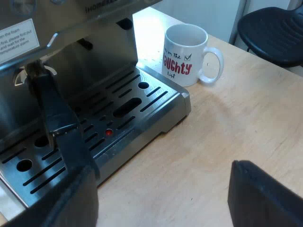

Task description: Place mug into machine

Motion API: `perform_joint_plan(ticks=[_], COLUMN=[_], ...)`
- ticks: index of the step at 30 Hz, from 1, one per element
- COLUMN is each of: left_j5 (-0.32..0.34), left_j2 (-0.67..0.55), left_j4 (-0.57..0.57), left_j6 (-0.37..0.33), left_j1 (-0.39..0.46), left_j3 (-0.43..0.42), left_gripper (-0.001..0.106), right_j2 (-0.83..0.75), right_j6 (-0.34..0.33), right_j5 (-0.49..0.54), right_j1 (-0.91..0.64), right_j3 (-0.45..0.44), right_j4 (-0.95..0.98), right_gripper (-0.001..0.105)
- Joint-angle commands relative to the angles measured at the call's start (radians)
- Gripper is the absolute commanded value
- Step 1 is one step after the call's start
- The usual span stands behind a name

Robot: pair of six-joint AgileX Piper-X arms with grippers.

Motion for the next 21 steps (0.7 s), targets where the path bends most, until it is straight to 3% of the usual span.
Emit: perform_joint_plan(ticks=[1,12,16,21], left_j5=[0.008,0.008,0.008,0.008], left_j2=[-0.002,-0.002,-0.002,-0.002], left_j4=[-0.019,-0.019,-0.017,-0.011], left_j6=[-0.005,-0.005,-0.005,-0.005], left_j1=[-0.005,-0.005,-0.005,-0.005], left_j3=[-0.008,-0.008,-0.008,-0.008], left_gripper=[0.061,0.061,0.061,0.061], right_j2=[-0.004,-0.004,-0.004,-0.004], right_j6=[0.015,0.027,0.087,0.088], right_j5=[-0.001,-0.001,-0.001,-0.001], right_j1=[0.001,0.001,0.001,0.001], right_j3=[-0.007,0.139,0.220,0.305], right_j4=[-0.008,-0.041,-0.125,-0.240], right_gripper=[0.070,0.070,0.070,0.070])
